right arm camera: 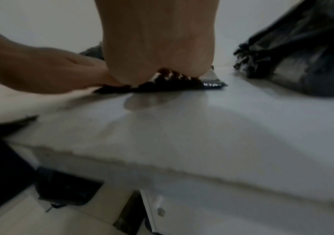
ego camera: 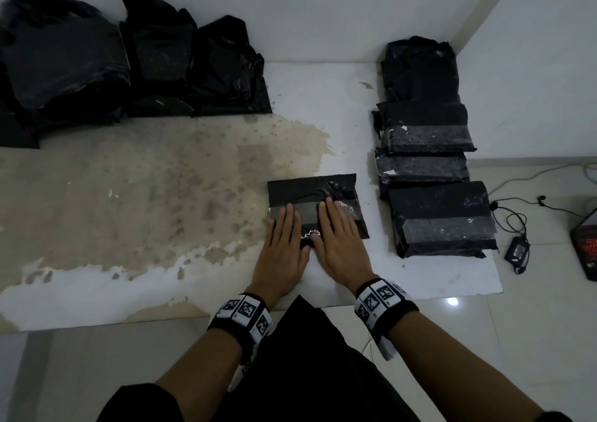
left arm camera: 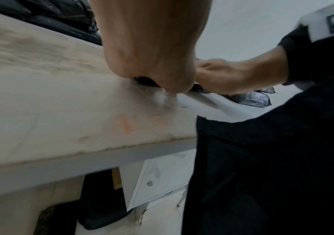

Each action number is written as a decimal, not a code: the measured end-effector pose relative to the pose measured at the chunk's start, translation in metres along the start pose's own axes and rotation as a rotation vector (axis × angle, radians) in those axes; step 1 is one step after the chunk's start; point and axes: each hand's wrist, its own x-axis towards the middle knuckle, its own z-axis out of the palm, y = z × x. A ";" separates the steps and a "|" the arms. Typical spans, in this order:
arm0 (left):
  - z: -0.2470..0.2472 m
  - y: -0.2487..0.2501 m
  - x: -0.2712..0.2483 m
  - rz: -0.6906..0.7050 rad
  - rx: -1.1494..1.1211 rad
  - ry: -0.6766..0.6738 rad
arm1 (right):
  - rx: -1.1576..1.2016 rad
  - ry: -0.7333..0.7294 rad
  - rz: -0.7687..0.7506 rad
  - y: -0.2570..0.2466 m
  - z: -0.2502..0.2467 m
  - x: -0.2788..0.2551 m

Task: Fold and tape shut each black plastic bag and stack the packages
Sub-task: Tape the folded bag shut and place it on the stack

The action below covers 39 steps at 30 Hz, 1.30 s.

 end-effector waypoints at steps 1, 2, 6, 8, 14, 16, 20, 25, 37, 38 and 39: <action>-0.001 -0.001 -0.004 -0.026 -0.008 0.006 | 0.008 -0.011 0.020 0.002 0.003 -0.001; -0.001 -0.002 -0.007 -0.055 -0.020 0.007 | 0.014 -0.015 0.032 0.002 0.005 -0.001; -0.002 -0.005 -0.015 -0.190 -0.025 0.042 | 0.049 -0.011 0.046 0.001 0.006 -0.002; -0.007 -0.001 -0.015 -0.252 -0.076 0.057 | 0.074 -0.004 0.059 0.001 0.007 -0.002; -0.021 0.007 0.007 -0.429 -0.433 0.188 | 0.157 0.028 0.082 0.002 0.008 -0.002; -0.028 0.006 0.016 -0.531 -0.697 0.262 | 0.176 0.043 0.083 0.002 0.008 -0.001; -0.050 0.005 0.028 -0.738 -1.013 0.285 | 0.213 0.064 0.092 0.003 0.009 -0.001; -0.045 -0.002 0.032 -0.753 -0.984 0.337 | 0.234 0.076 0.096 0.004 0.010 -0.001; -0.046 0.006 0.037 -0.898 -1.272 0.432 | 0.246 0.098 0.092 0.005 0.011 -0.001; -0.046 0.005 0.036 -0.897 -1.256 0.434 | 0.245 0.100 0.091 0.004 0.012 -0.001; -0.046 0.004 0.036 -0.889 -1.240 0.435 | 0.242 0.102 0.090 0.005 0.012 -0.001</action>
